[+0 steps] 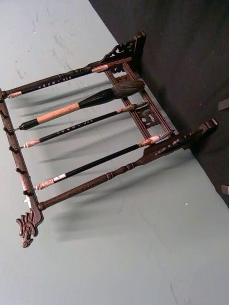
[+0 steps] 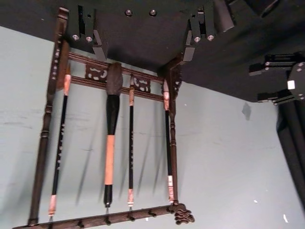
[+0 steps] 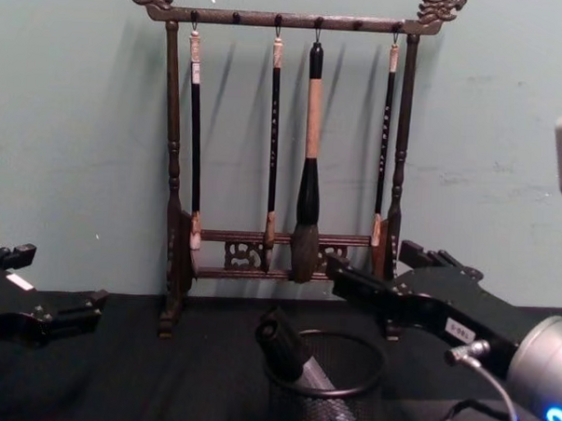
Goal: Pick up the water-based marker from the table and place it into the pen holder.
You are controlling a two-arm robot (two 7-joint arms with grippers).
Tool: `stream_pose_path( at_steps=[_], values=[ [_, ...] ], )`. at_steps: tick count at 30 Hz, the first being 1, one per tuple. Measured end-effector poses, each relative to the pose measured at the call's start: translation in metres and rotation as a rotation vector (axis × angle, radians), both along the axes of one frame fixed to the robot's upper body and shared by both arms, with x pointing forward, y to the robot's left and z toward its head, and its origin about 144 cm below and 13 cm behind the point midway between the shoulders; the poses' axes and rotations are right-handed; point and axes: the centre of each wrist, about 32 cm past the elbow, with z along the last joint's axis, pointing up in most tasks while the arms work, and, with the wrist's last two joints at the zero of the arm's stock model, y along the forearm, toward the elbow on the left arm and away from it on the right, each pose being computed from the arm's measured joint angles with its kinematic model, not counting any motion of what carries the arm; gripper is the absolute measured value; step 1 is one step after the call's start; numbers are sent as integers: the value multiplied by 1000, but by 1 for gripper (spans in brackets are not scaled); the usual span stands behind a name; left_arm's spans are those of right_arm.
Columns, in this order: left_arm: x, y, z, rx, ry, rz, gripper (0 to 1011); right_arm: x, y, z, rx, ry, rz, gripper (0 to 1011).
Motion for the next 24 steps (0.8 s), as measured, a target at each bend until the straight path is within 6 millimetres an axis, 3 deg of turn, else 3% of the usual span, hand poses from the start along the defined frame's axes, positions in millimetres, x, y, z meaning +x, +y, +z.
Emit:
stream_pose_path(
  at_steps=[24],
  values=[
    [0,0,0,0,0,0,1009,-6,-30,-17,-48,11,-125,1000]
  ],
)
